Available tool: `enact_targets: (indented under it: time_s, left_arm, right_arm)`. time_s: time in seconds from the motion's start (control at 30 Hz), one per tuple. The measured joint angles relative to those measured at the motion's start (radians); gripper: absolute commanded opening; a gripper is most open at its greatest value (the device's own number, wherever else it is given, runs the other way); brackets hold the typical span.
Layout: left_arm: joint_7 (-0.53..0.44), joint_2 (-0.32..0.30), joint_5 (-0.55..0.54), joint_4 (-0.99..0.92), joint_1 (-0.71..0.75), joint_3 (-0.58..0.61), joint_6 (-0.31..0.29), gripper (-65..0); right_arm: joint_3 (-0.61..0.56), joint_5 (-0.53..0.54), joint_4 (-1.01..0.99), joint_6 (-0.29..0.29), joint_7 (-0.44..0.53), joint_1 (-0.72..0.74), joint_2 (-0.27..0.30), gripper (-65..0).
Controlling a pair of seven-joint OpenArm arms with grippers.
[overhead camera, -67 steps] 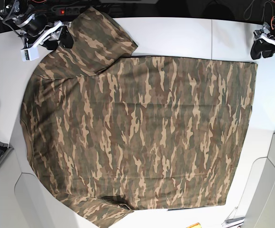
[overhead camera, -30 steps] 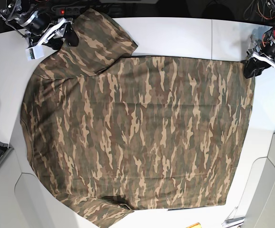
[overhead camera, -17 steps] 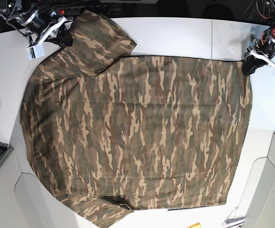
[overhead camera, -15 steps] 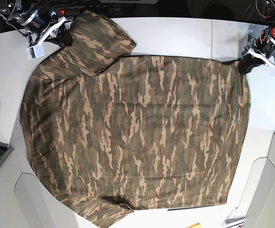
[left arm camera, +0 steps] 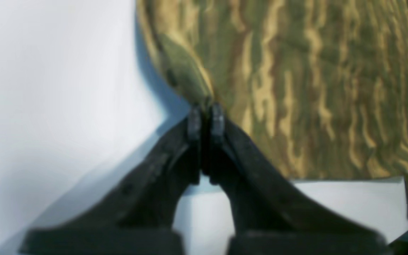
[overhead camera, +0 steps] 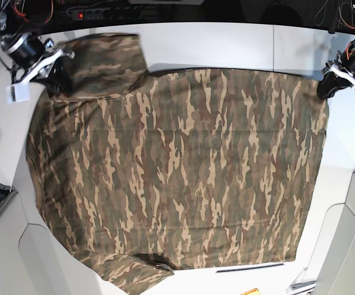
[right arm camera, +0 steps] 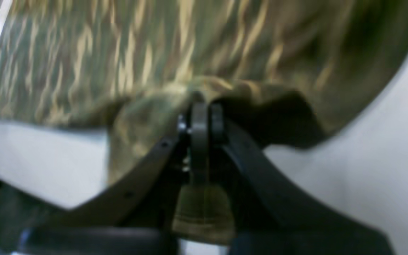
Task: Fold the T-shirt properly
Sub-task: 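Lift the shoulder corners and pull them toward the robot, folding the shirt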
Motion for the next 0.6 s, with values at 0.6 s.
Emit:
enact_targets:
  time_s: [0.6]
  left_arm:
    - [-0.105,0.012,0.256,0.023,-0.270,0.007,0.051,-65.0]
  right_arm:
    - [0.013,-0.126,-0.076,0.027,-0.021,0.344,-0.002,-65.0]
